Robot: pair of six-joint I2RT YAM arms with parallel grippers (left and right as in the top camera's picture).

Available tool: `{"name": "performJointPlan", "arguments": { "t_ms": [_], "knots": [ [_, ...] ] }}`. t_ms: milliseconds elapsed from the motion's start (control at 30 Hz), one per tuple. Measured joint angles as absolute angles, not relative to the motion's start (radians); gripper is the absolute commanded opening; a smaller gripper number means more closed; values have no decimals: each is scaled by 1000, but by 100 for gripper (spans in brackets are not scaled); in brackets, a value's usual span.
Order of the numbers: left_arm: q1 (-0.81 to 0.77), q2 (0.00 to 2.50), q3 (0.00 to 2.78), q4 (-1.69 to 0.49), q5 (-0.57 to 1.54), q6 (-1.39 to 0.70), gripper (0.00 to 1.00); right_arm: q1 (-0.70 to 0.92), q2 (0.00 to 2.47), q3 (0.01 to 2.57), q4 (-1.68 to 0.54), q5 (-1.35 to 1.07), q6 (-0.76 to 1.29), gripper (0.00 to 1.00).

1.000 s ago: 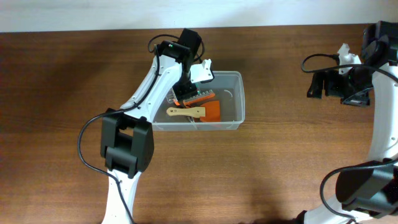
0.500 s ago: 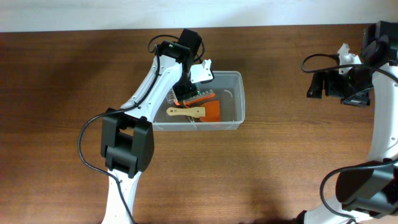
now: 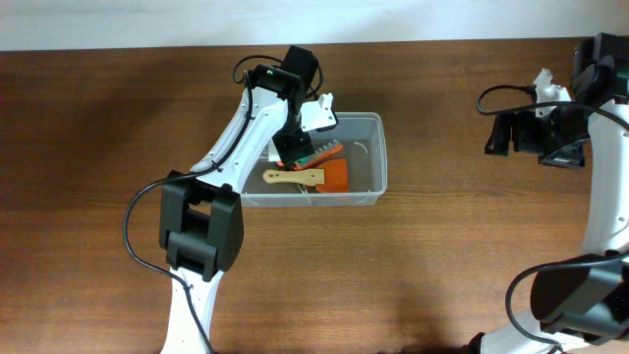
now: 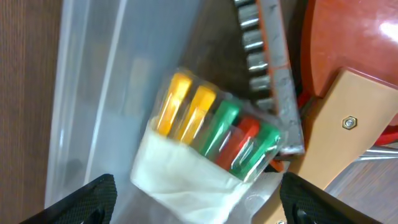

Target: Pack container

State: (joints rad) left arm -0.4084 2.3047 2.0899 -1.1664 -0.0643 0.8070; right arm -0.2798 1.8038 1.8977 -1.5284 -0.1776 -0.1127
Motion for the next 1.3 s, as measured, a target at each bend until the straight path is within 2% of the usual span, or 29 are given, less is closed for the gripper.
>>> {"name": "performJointPlan", "arguments": {
  "t_ms": [133,167,267,300,433,600,767,900,1100,1300],
  "knots": [
    [-408,2305,2090,-1167,-64,807,87,-280,1804,1898,-1528,-178,-112,99],
    [-408,2305,2090,-1166,-64,807,91,-280,1804,1898,-1528,-178,-113,99],
    [-408,2303,2090,-1166,-65,802,93,-279,1804,1898,-1528,-177,-113,98],
    [-408,2300,2090,-1167,-68,797,99,-276,1804,1898,-1524,-177,-117,98],
    [-402,2243,2089,-1174,-93,767,99,-225,1803,1898,-1451,-174,-139,98],
    [-337,2060,2089,-1154,-125,661,99,-61,1800,1903,-1263,-173,-165,99],
    [-183,1885,2089,-1141,-130,490,99,96,1799,1908,-1007,-174,-179,98],
    [-68,1822,2090,-1137,-114,411,99,134,1796,1913,-870,-161,-242,99],
    [36,1772,2090,-1182,-93,347,99,123,1783,1921,-936,-58,-294,98],
    [58,1660,2016,-1174,-75,321,99,89,1703,1921,-1028,-15,-316,98]
  ]
}}
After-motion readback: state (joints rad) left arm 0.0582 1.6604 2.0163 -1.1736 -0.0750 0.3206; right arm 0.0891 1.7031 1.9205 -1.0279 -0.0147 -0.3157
